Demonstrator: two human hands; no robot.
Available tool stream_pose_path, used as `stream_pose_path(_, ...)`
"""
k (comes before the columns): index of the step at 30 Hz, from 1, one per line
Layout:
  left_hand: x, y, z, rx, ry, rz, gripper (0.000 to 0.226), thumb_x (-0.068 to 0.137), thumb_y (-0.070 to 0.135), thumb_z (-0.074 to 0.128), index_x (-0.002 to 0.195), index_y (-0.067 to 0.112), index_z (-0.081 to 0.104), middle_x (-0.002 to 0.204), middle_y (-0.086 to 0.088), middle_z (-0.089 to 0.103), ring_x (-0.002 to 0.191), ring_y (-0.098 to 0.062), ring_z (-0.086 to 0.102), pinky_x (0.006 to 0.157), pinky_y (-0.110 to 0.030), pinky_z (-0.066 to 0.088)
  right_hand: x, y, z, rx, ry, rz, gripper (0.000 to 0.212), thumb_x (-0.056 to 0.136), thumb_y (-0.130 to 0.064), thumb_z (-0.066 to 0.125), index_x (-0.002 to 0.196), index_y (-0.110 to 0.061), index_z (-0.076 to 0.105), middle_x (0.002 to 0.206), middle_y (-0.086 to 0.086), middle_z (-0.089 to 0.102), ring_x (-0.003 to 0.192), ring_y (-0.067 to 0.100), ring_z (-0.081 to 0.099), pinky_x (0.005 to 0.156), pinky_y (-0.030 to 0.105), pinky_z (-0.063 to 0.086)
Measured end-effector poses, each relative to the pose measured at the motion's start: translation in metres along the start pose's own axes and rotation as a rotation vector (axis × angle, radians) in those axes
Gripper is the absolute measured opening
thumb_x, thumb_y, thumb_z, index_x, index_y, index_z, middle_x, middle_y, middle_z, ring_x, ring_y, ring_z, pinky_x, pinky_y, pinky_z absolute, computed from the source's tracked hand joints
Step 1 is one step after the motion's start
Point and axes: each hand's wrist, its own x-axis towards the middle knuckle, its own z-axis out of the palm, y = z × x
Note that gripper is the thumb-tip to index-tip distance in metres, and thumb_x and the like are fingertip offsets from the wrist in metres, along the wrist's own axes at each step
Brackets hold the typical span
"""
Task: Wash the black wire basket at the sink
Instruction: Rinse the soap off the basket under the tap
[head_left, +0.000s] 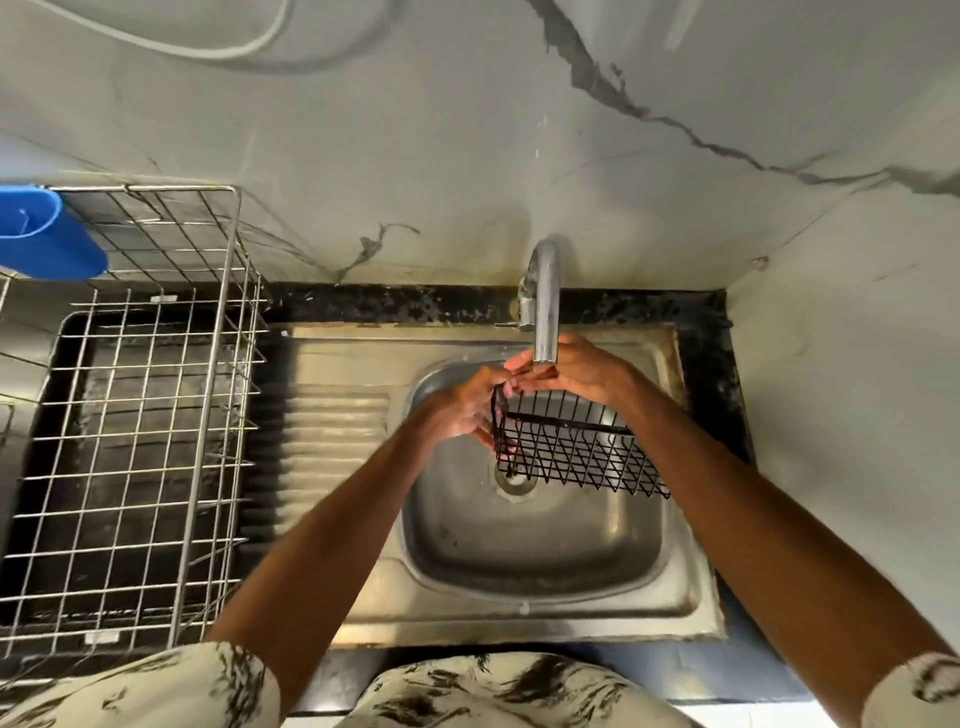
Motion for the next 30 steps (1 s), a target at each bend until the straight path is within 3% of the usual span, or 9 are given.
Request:
stream_pose_path(3,-0.001,0.002,0.000,0.004,-0.011,-0.004,0.067,0.081,0.038,0.049,0.142,0.012,0.048,0.142,-0.019,0.051,0.114,-0.046,0.061,0.070,-0.045,0.062,0.008,0.009,-0.001,-0.015,0.018,0.002,0.028,0.086,-0.019,0.074,0.103,0.004,0.073,0.112,0.029,0.071,0.104,0.037,0.072,0.097,0.045,0.057)
stream_pose_path(8,-0.001,0.002,-0.002,0.022,0.007,0.003,0.037,0.098,0.030,0.039,0.125,0.015,0.059,0.129,-0.023,0.063,0.104,-0.038,0.065,0.068,-0.043,0.059,0.019,0.031,-0.030,-0.259,0.348,0.072,0.010,0.093,-0.001,0.067,0.099,0.006,0.071,0.102,0.024,0.075,0.086,0.029,0.077,0.084,0.038,0.063)
stream_pose_path(10,-0.002,0.003,-0.001,0.027,0.008,-0.011,0.031,0.098,0.030,0.039,0.116,0.016,0.060,0.129,-0.025,0.063,0.101,-0.038,0.065,0.066,-0.042,0.059,0.017,0.033,-0.026,-0.289,0.317,0.084,0.012,0.092,-0.003,0.069,0.100,0.005,0.072,0.098,0.022,0.076,0.082,0.026,0.077,0.081,0.037,0.063)
stream_pose_path(16,-0.006,0.004,0.008,0.016,-0.022,-0.016,0.041,0.098,0.029,0.038,0.131,0.012,0.055,0.134,-0.025,0.061,0.103,-0.034,0.064,0.070,-0.046,0.057,0.017,0.016,0.003,-0.110,0.141,-0.040,0.028,0.095,-0.010,0.066,0.114,0.010,0.068,0.102,0.025,0.074,0.091,0.031,0.075,0.082,0.036,0.062)
stream_pose_path(20,-0.006,0.003,0.007,0.035,-0.006,-0.028,0.047,0.100,0.033,0.039,0.136,0.009,0.057,0.130,-0.028,0.061,0.100,-0.036,0.063,0.064,-0.042,0.061,0.030,0.023,-0.020,-0.347,0.386,0.069,0.022,0.098,-0.003,0.060,0.109,0.015,0.066,0.092,0.023,0.072,0.080,0.032,0.073,0.091,0.051,0.059)
stream_pose_path(22,-0.007,0.003,0.005,0.053,0.014,-0.024,0.047,0.099,0.033,0.041,0.137,0.008,0.057,0.130,-0.029,0.060,0.099,-0.038,0.063,0.066,-0.043,0.060,0.034,0.031,-0.033,-0.514,0.466,0.051,0.018,0.094,-0.004,0.062,0.095,0.011,0.072,0.088,0.021,0.075,0.079,0.032,0.074,0.086,0.050,0.061)
stream_pose_path(25,-0.009,0.006,0.002,0.068,0.038,-0.018,0.047,0.099,0.034,0.042,0.135,0.008,0.058,0.131,-0.029,0.059,0.101,-0.039,0.063,0.061,-0.040,0.061,0.025,0.034,-0.031,-0.797,0.262,-0.028,0.008,0.093,-0.013,0.069,0.088,-0.009,0.075,0.087,0.009,0.075,0.076,0.014,0.065,0.072,0.030,0.053)
stream_pose_path(28,-0.013,0.009,-0.001,0.077,0.062,-0.034,0.049,0.099,0.034,0.041,0.135,0.006,0.058,0.126,-0.027,0.061,0.099,-0.037,0.064,0.061,-0.040,0.060,0.026,0.039,-0.022,-0.854,0.125,-0.054,0.024,0.093,-0.016,0.072,0.117,-0.013,0.074,0.115,0.004,0.075,0.099,0.017,0.068,0.090,0.028,0.049)
stream_pose_path(30,-0.016,0.008,-0.005,0.075,0.082,-0.043,0.049,0.099,0.034,0.039,0.134,0.005,0.058,0.127,-0.027,0.061,0.099,-0.036,0.064,0.056,-0.039,0.060,0.032,0.040,-0.016,-0.700,0.171,-0.089,0.022,0.091,-0.013,0.073,0.112,-0.015,0.077,0.115,0.004,0.075,0.104,0.022,0.071,0.099,0.035,0.051)
